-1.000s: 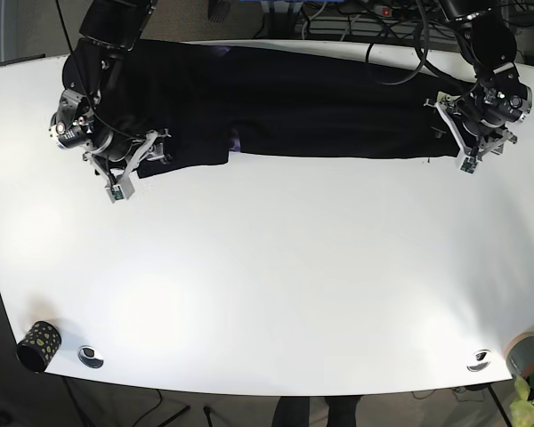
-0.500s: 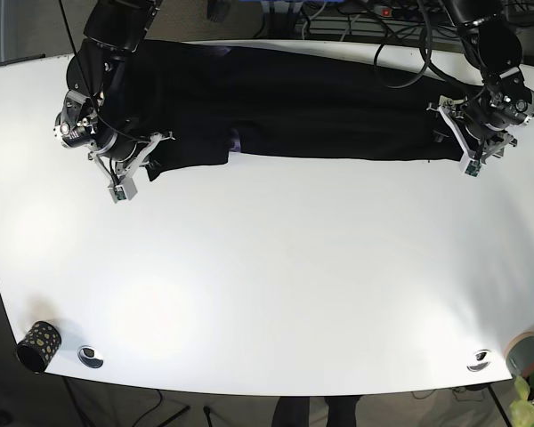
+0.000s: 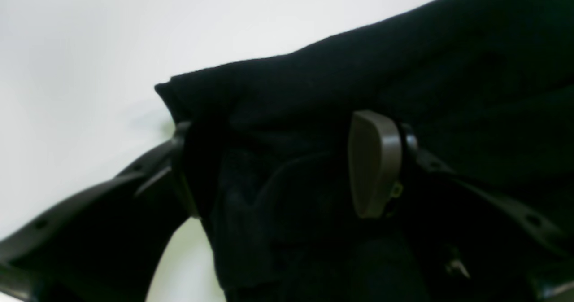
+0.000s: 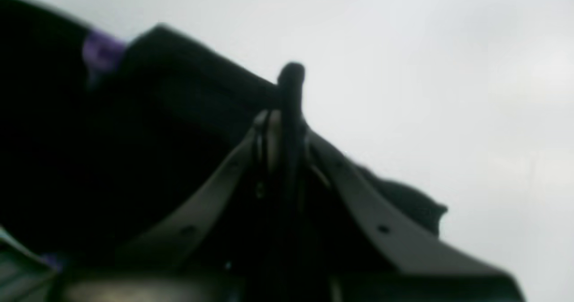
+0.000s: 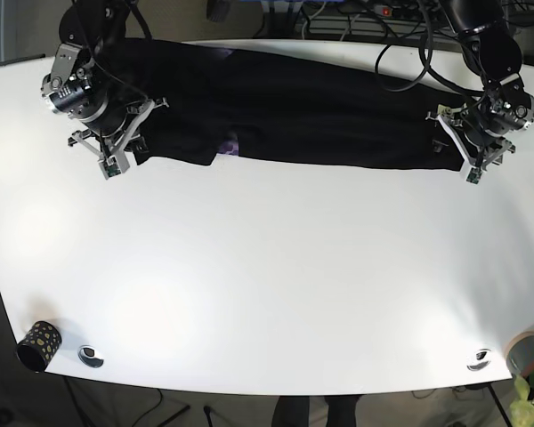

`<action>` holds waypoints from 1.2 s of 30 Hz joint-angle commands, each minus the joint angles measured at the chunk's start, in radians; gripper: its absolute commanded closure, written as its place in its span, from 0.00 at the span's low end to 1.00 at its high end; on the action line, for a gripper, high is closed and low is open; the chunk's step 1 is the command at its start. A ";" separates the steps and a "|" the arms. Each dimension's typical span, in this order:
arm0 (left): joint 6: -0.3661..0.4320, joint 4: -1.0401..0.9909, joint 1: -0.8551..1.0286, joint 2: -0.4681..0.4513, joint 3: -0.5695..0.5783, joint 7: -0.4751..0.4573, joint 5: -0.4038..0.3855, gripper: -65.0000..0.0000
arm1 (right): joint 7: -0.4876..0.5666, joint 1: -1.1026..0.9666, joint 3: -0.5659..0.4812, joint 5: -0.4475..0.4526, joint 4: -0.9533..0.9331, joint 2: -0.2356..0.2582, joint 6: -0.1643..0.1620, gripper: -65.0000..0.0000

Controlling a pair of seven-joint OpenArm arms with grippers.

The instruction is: Fold the T-shirt properly

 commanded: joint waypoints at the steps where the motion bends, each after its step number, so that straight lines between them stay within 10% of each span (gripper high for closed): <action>1: 0.003 -0.005 0.004 0.000 0.004 0.032 0.051 0.38 | 0.023 -0.020 0.004 0.020 0.044 -0.010 0.000 1.00; 18: 0.003 -0.079 0.003 -0.049 0.004 0.031 0.049 0.38 | 0.023 -0.088 0.219 0.018 -0.008 -0.064 0.006 1.00; 28: 0.003 -0.074 0.000 -0.048 0.004 0.031 0.049 0.38 | 0.023 -0.140 0.276 0.021 -0.011 -0.070 0.007 0.19; 36: 0.003 -0.079 -0.025 -0.045 0.004 0.031 0.049 0.38 | 0.020 -0.203 0.328 0.354 0.029 -0.041 0.043 0.16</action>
